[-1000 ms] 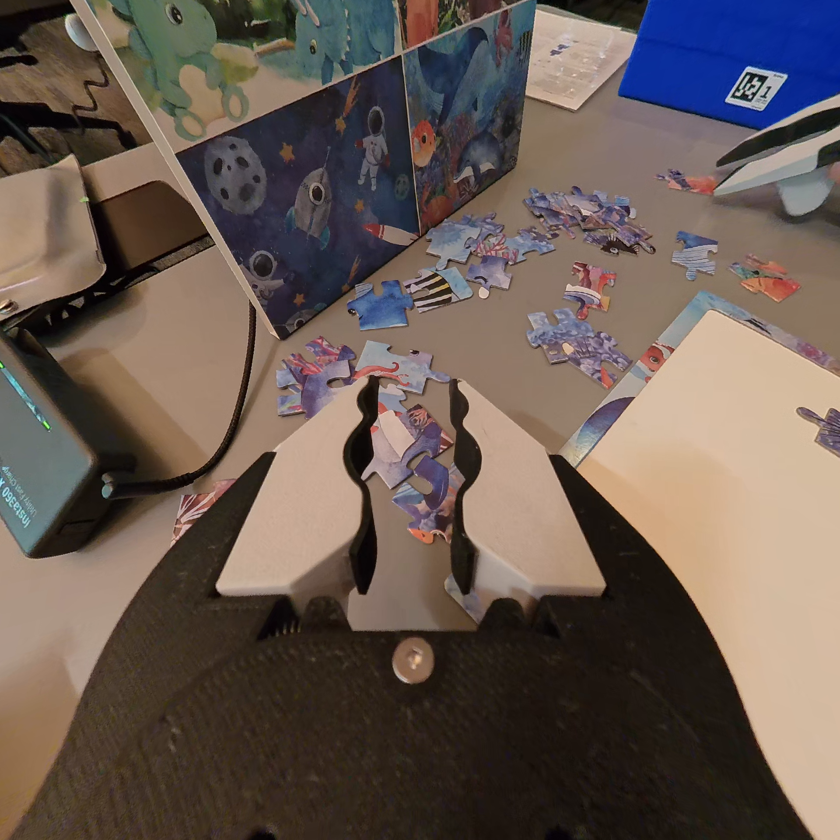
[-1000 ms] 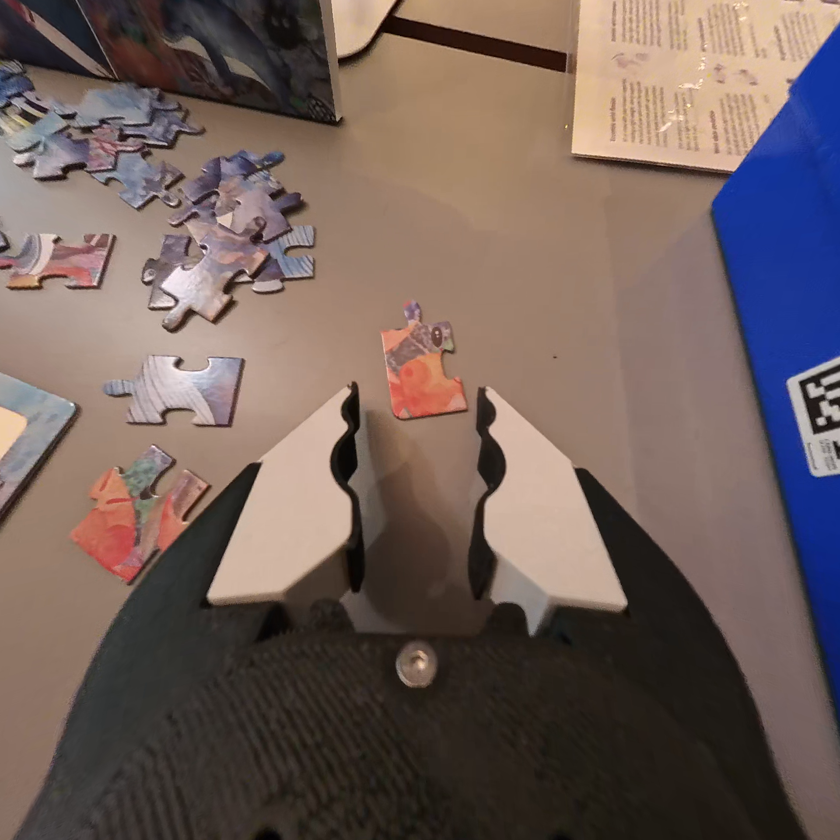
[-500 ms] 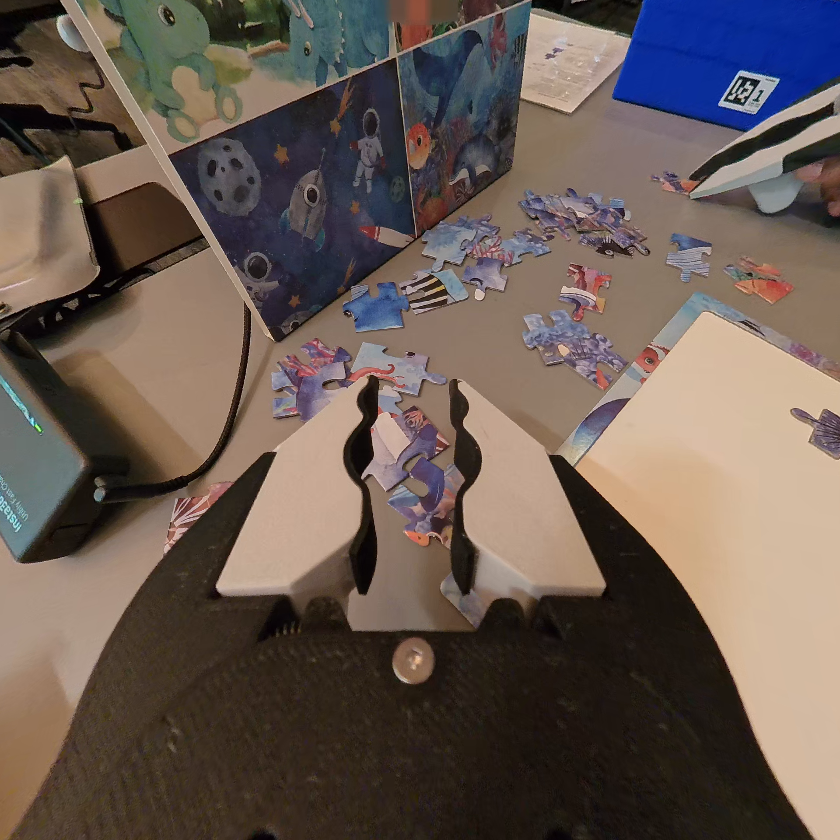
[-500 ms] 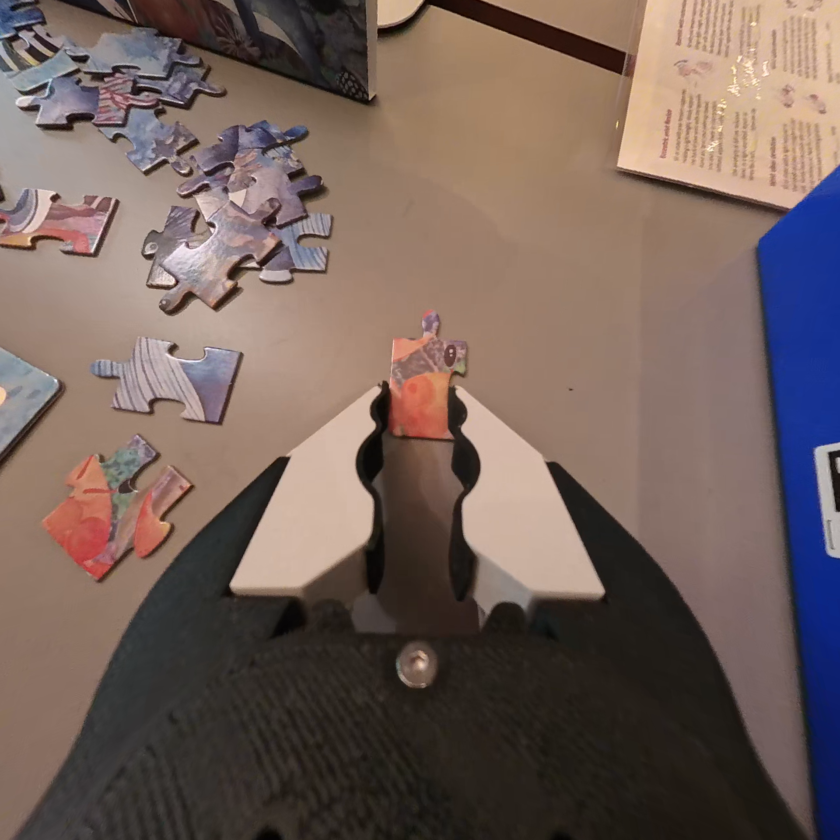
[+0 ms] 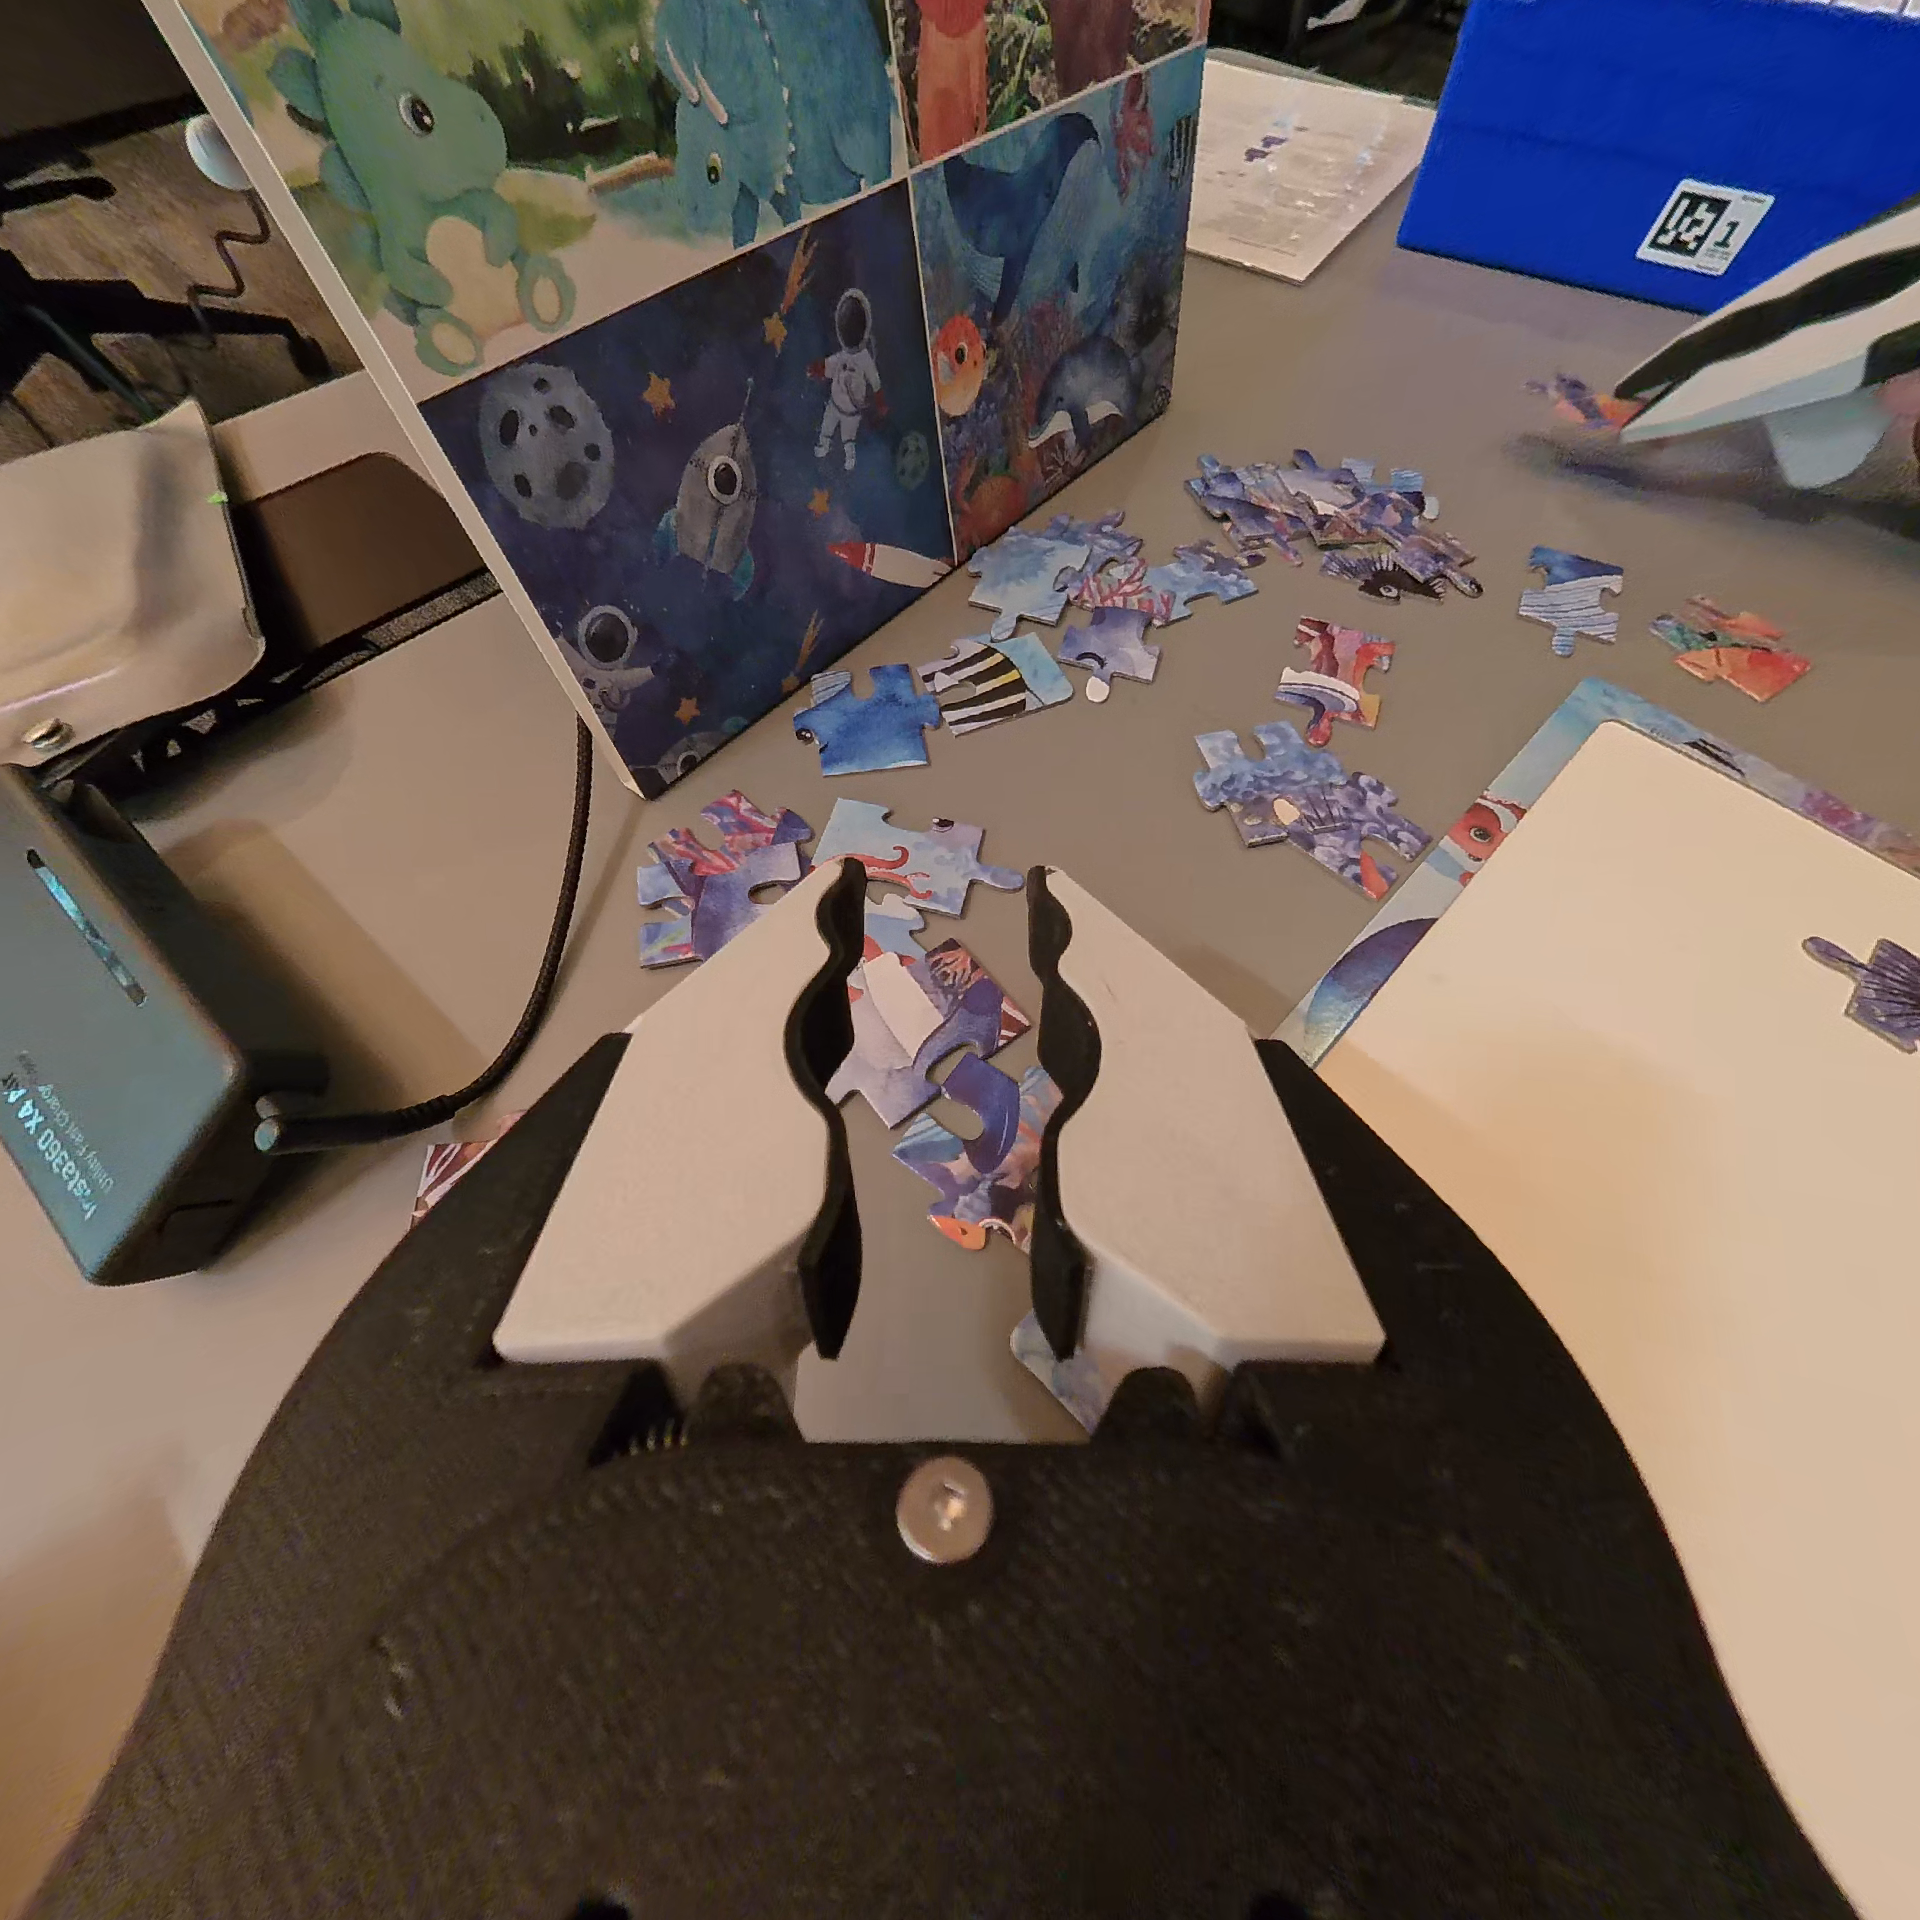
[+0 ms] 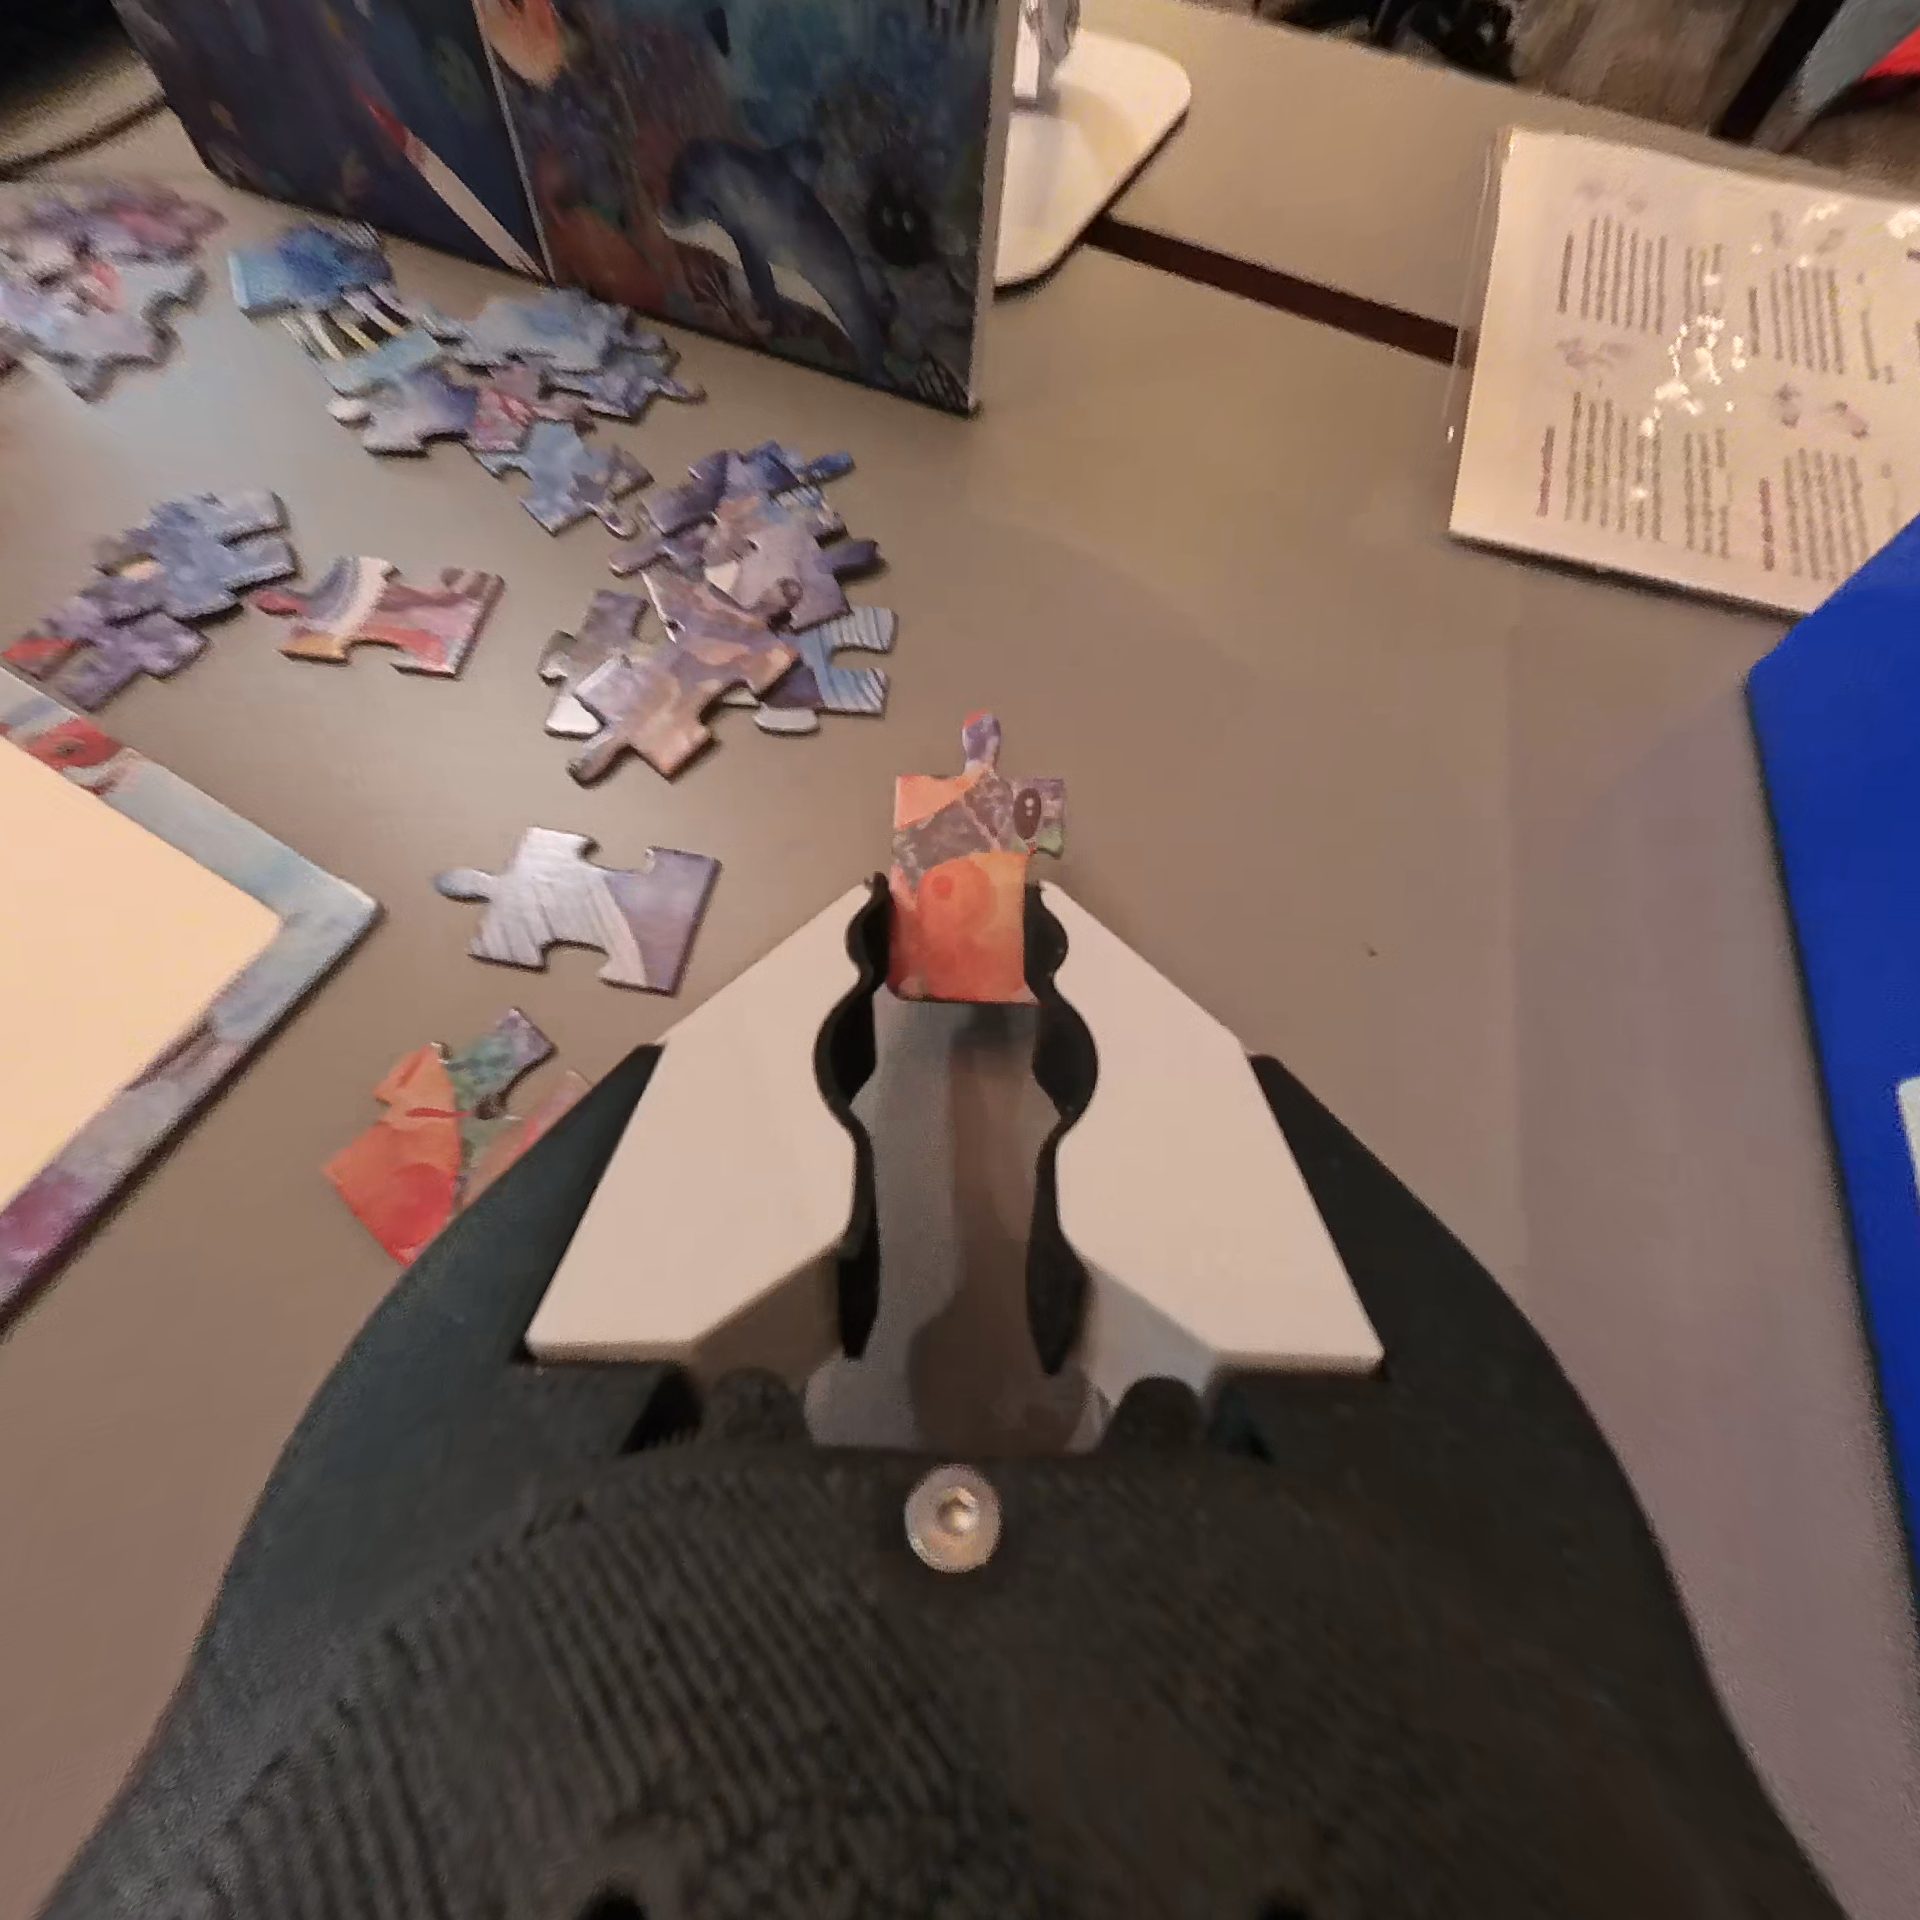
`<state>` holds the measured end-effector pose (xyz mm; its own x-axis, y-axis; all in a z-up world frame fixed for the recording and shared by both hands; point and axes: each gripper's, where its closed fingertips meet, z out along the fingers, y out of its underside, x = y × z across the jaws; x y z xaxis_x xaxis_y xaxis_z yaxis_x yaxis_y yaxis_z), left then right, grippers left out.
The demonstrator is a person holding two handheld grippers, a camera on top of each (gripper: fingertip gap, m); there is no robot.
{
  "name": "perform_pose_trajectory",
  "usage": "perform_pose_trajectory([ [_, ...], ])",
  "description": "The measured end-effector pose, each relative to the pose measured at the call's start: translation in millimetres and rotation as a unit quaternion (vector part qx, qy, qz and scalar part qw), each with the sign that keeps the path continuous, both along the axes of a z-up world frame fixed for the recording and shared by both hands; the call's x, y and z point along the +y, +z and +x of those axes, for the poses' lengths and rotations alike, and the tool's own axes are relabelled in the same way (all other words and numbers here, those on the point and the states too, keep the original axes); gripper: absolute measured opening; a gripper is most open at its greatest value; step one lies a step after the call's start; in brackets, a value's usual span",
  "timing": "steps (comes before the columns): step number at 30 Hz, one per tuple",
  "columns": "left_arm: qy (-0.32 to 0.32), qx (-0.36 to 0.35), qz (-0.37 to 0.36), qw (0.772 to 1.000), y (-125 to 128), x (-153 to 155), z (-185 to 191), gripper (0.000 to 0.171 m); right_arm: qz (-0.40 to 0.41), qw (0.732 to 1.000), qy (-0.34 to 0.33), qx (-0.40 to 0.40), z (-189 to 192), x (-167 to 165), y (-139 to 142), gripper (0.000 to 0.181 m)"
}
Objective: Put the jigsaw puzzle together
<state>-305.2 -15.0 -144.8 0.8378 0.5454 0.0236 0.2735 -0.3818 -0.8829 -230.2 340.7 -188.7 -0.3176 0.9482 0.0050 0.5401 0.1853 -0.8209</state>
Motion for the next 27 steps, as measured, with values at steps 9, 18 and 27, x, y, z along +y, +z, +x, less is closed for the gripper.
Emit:
perform_pose_trajectory([
  [9, 0.000, -0.004, -0.004, 1.000, -4.3, 0.2, -0.7, 0.029, -0.043, 0.996, 0.046, 0.061, 5.7, -36.8, 33.0, 0.024],
  [18, 0.000, -0.009, -0.009, 1.000, -9.2, 0.6, -1.4, 0.029, -0.037, 0.986, 0.141, 0.087, 16.0, -115.9, 48.6, 0.024],
  [27, 0.002, -0.014, -0.011, 1.000, -13.5, 0.0, -2.8, 0.029, -0.101, 0.954, 0.278, 0.051, 68.7, -269.7, 53.8, 0.024],
])
